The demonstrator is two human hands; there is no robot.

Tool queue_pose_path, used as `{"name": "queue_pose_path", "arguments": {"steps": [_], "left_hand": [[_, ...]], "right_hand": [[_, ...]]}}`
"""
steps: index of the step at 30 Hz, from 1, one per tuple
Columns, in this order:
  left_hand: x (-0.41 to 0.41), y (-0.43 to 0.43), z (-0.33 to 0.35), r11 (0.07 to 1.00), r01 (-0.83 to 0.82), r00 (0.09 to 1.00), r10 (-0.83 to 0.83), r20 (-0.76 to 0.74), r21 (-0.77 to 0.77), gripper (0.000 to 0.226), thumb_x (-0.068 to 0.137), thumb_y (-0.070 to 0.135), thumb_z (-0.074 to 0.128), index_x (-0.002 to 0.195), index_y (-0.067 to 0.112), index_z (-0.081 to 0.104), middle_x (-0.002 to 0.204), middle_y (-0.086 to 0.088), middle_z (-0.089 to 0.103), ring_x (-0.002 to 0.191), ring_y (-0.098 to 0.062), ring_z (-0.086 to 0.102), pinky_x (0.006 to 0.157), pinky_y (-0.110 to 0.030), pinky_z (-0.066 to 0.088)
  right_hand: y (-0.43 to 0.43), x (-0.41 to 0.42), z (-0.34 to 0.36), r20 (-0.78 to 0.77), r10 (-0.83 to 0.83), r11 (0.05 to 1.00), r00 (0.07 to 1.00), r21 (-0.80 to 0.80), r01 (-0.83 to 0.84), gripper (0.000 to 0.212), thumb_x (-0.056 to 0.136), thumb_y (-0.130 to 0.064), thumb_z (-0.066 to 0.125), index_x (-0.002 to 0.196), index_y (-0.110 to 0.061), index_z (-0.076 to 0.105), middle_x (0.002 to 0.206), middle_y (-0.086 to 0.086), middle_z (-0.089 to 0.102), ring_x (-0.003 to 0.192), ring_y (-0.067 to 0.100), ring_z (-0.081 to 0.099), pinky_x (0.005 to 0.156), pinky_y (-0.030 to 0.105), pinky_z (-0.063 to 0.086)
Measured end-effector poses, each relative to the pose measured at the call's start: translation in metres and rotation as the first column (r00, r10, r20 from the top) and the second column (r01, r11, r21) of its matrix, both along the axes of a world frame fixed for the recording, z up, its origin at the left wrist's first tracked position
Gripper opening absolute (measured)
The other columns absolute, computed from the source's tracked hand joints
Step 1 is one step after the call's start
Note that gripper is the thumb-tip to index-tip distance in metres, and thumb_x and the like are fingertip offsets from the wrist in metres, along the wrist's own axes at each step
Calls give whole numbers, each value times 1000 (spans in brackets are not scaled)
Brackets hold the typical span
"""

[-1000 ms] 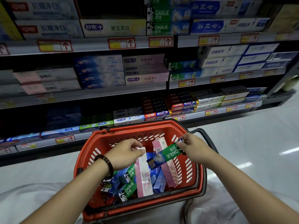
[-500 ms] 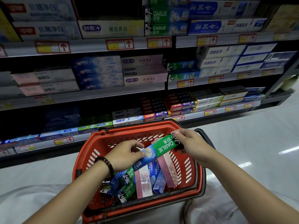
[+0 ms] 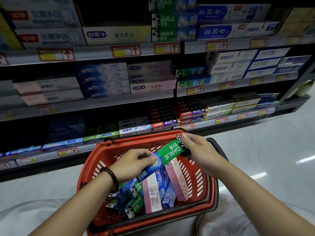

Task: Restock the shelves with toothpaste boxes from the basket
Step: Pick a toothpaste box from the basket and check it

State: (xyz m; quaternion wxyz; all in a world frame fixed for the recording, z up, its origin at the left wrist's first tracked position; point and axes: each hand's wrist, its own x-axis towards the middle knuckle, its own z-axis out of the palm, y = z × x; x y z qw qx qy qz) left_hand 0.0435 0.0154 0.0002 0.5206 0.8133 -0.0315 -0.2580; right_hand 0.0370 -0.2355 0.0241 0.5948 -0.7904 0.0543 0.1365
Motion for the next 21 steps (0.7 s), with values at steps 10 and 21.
{"name": "queue_pose_path", "arguments": {"steps": [10, 21], "left_hand": [[-2, -5, 9, 970, -189, 979, 174, -103, -154, 19, 100, 29, 68, 107, 12, 74, 77, 2, 73, 55, -5, 62, 52, -20, 47], [0, -8, 12, 936, -283, 949, 241, -205, -207, 31, 101, 34, 66, 115, 7, 70, 92, -9, 80, 73, -19, 74, 59, -25, 54]], "right_hand": [[5, 7, -6, 17, -163, 963, 987, 222, 155, 55, 102, -21, 70, 153, -20, 49, 118, 5, 76, 96, 24, 78, 81, 35, 63], [22, -4, -15, -22, 10, 996, 1000, 86, -8, 46, 96, -25, 79, 137, -21, 58, 105, 7, 78, 93, 23, 79, 70, 30, 58]]}}
